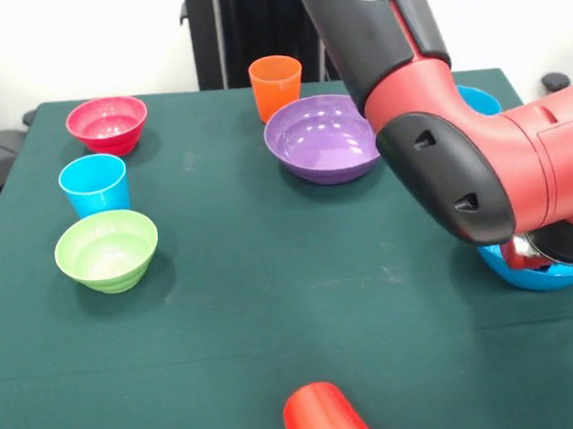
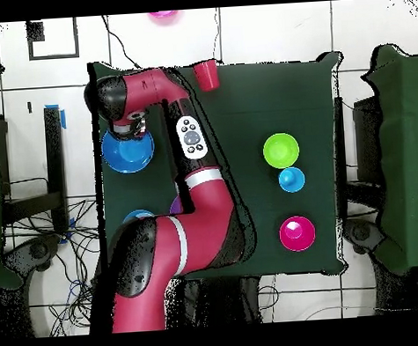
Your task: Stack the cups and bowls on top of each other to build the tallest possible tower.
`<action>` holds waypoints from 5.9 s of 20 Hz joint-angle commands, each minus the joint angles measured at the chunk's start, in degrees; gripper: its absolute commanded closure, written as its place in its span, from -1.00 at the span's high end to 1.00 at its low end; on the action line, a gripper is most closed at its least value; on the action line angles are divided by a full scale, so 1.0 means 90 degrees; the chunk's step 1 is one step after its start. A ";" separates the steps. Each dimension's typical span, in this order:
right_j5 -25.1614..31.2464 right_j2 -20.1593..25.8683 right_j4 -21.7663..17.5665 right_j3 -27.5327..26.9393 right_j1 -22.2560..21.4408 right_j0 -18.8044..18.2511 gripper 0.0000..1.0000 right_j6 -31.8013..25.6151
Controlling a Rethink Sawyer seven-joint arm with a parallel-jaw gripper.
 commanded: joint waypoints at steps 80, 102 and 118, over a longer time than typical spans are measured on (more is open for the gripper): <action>0.2875 -0.0856 0.1912 -0.0615 -0.0003 -0.0976 -1.00 -0.2044; 0.3317 0.0710 -0.0722 -0.2895 -0.0292 -0.0741 -1.00 -0.2852; 0.3311 0.2646 -0.4199 -0.2793 -0.0741 -0.1299 -1.00 -0.5434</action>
